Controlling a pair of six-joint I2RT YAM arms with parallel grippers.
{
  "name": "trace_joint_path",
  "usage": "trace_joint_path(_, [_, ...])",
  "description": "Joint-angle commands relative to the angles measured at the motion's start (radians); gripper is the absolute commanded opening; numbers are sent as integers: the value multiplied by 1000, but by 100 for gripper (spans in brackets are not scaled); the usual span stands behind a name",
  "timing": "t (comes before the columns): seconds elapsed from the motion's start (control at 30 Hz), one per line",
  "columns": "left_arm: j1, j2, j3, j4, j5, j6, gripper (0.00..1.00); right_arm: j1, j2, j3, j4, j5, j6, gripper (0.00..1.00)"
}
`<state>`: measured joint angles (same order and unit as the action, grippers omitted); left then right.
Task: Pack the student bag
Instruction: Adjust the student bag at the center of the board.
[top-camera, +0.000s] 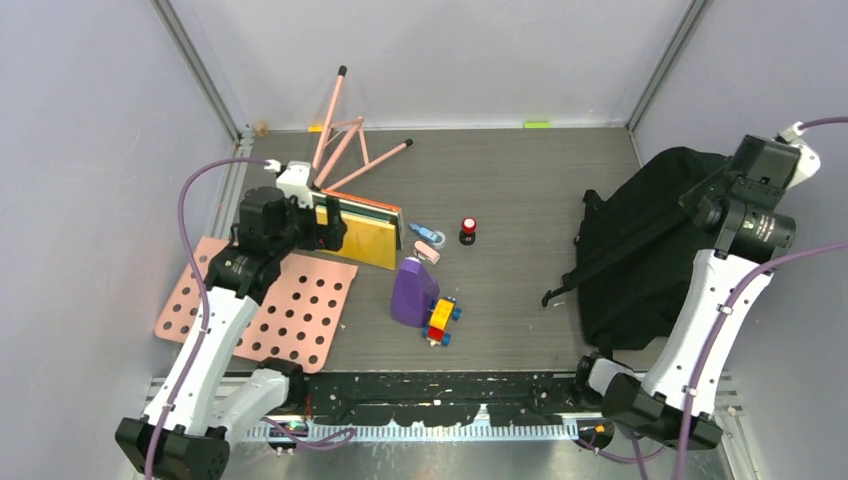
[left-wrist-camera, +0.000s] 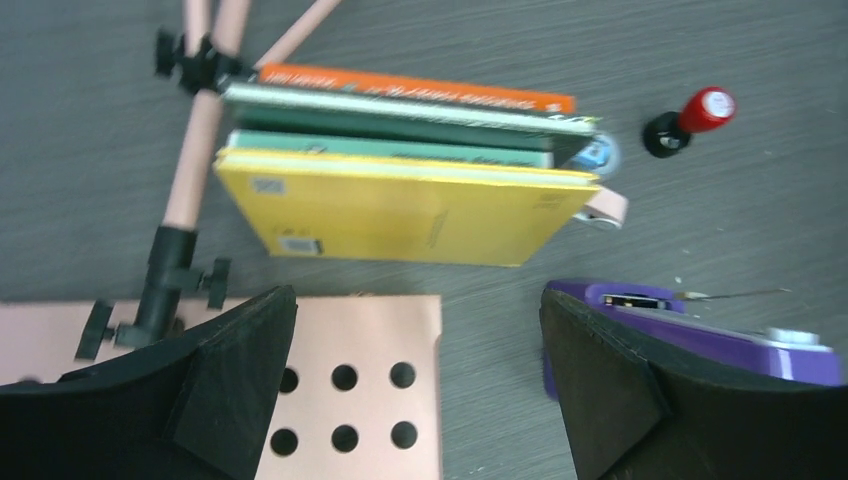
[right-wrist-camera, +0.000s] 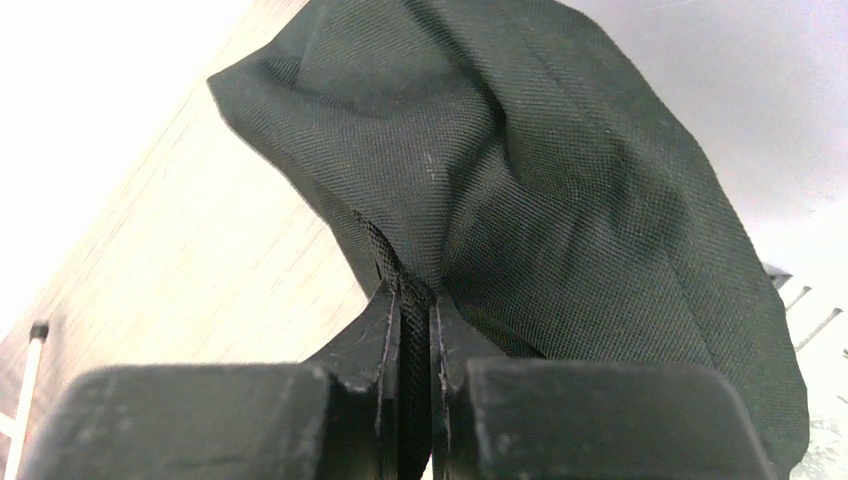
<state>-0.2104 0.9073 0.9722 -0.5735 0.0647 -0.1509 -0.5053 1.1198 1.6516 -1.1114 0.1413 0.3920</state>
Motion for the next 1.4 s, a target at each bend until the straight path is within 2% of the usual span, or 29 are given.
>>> trace_joint_path(0.0, [-117,30,105,30,-14,57,95,233,3,67,77,143,110,1])
trace_joint_path(0.1, [-197,49,145,48,3,42,94,414,39,77,77,371,153,1])
trace_joint_path(0.23, [-331,56,151,144,9,-2,93,627,87,75,102,569,239,0])
trace_joint_path(0.33, [-444,66,109,288,-5,-67,92,780,128,70,150,690,279,0])
trace_joint_path(0.47, [-612,120,53,522,-83,-107,91,886,192,92,201,781,297,1])
trace_joint_path(0.57, [-760,207,26,733,-171,-70,91,916,240,117,218,802,303,1])
trace_joint_path(0.67, [-839,338,23,912,-237,-44,92,925,260,126,230,774,306,1])
trace_joint_path(1.0, [-930,739,148,1354,-277,12,95,925,231,93,249,725,281,4])
trace_joint_path(1.37, [-967,1051,399,1467,-281,38,100,926,187,90,235,707,204,3])
